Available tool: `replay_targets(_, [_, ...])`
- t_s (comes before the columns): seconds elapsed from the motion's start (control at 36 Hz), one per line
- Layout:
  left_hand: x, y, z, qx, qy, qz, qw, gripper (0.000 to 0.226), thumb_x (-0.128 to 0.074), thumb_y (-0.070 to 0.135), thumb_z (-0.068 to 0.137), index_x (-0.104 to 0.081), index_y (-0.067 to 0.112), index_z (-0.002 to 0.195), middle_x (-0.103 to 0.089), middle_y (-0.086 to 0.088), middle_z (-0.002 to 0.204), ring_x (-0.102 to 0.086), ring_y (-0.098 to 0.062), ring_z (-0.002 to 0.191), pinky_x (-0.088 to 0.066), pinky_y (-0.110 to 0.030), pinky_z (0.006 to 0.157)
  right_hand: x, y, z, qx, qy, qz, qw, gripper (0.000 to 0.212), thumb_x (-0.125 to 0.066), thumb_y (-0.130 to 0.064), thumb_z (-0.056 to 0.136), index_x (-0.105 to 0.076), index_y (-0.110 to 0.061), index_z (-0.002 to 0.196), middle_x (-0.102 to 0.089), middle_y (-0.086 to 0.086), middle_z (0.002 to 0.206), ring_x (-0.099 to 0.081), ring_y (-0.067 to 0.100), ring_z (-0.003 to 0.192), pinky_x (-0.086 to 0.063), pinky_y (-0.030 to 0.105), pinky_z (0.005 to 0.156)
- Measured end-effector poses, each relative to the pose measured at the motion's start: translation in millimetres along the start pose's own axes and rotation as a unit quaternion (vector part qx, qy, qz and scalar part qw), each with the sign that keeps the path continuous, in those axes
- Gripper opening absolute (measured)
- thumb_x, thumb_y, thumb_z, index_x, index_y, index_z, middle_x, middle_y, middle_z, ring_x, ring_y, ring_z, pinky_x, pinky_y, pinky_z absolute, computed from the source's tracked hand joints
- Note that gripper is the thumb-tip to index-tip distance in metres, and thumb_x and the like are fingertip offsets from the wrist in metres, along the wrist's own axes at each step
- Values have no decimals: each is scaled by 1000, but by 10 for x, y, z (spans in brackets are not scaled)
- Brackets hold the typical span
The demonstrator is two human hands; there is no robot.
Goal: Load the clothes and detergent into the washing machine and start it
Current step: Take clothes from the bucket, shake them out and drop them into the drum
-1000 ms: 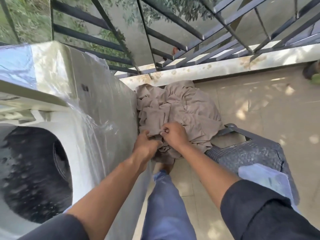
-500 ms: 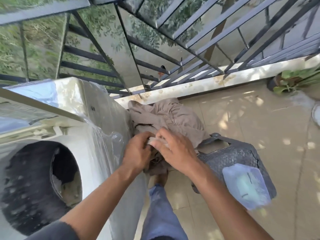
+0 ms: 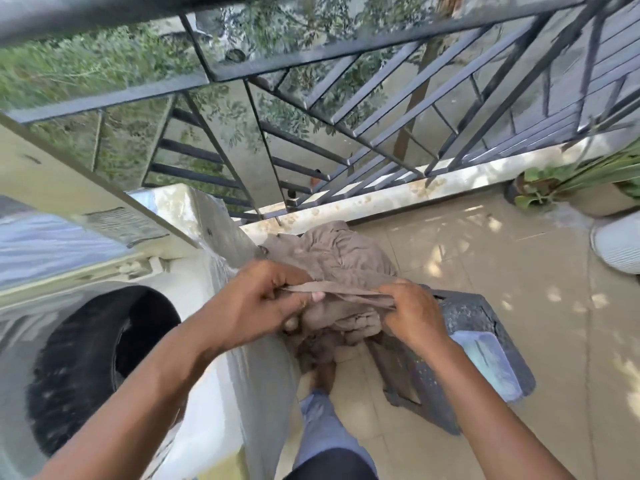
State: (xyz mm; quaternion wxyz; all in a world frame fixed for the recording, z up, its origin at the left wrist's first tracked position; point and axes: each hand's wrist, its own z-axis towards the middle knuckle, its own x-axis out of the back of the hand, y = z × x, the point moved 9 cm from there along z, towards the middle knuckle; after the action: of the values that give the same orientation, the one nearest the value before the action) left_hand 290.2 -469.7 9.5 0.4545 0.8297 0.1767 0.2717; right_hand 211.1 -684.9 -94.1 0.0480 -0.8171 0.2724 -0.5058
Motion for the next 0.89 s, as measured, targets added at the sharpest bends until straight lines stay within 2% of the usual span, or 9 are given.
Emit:
replay_targets(0.14, [426, 563, -287, -100, 96, 42, 990, 13, -77, 34, 97, -82, 23, 90, -79, -3, 83, -75, -32, 79, -57, -40, 68, 321, 133, -30, -38, 53, 213, 975, 55, -56, 12, 79, -68, -41, 73, -66, -13, 72, -61, 13, 69, -43, 26, 56])
replay_targets(0.25, [748, 492, -476, -82, 216, 88, 969, 1, -80, 37, 90, -79, 37, 90, -76, 10, 80, -69, -17, 75, -46, -28, 66, 741, 76, -184, -52, 93, 389, 915, 46, -45, 18, 87, -69, -22, 86, -69, -4, 81, -64, 18, 74, -47, 15, 59])
replay_targets(0.33, [881, 401, -640, -63, 287, 127, 947, 18, -85, 44, 88, -75, 47, 104, -67, 20, 79, -60, -2, 69, -43, -25, 62, 1080, -44, -378, -25, 138, 447, 884, 40, -48, 5, 90, -77, -21, 102, -76, 6, 94, -67, 21, 89, -51, 31, 78])
replay_targets(0.44, [753, 373, -709, -64, 245, 92, 963, 68, -89, 56, 75, -60, 48, 136, -51, 18, 96, -53, 3, 71, -41, -22, 66, 1520, -475, -693, 59, 148, 475, 866, 42, -51, -8, 85, -79, -40, 86, -64, 18, 77, -53, 25, 62, -46, 42, 59])
replay_targets(0.5, [622, 443, -714, -93, 204, 68, 972, 89, -92, 62, 69, -48, 54, 145, -48, 11, 105, -50, 0, 73, -39, -23, 68, 1667, -770, -805, 115, 129, 460, 871, 25, -56, -12, 82, -77, -23, 88, -63, 27, 76, -53, 30, 59, -45, 42, 55])
replay_targets(0.61, [324, 690, -698, -125, 161, 111, 973, 111, -95, 69, 58, -33, 63, 149, -47, 9, 119, -54, -1, 87, -45, -28, 74, 1743, -1404, -1044, 200, 90, 393, 893, 11, -66, -21, 77, -60, -12, 75, -56, 8, 67, -51, 17, 61, -40, 35, 53])
replay_targets(0.67, [175, 754, -672, -123, 144, 157, 969, 93, -87, 67, 65, -42, 54, 145, -56, 7, 123, -62, -11, 105, -53, -37, 86, 1707, -1754, -1174, 250, 59, 342, 904, 13, -73, -15, 75, -61, -19, 78, -64, 4, 72, -55, 13, 65, -45, 38, 56])
replay_targets(0.75, [97, 812, -677, -115, 142, 179, 967, 40, -67, 31, 75, -71, 26, 114, -75, 0, 102, -72, -26, 97, -59, -48, 79, 1670, -2034, -1308, 278, 65, 270, 920, 32, -77, -2, 68, -66, -26, 85, -67, -7, 75, -57, 6, 65, -47, 33, 57])
replay_targets(0.89, [284, 909, -896, -115, 161, 95, 976, 33, -54, 8, 76, -79, 20, 95, -80, 3, 80, -78, -22, 80, -63, -48, 70, 1730, -1958, -1381, 267, 90, 310, 908, 44, -74, -17, 71, -68, -32, 112, -66, -12, 100, -64, 7, 91, -50, 21, 74])
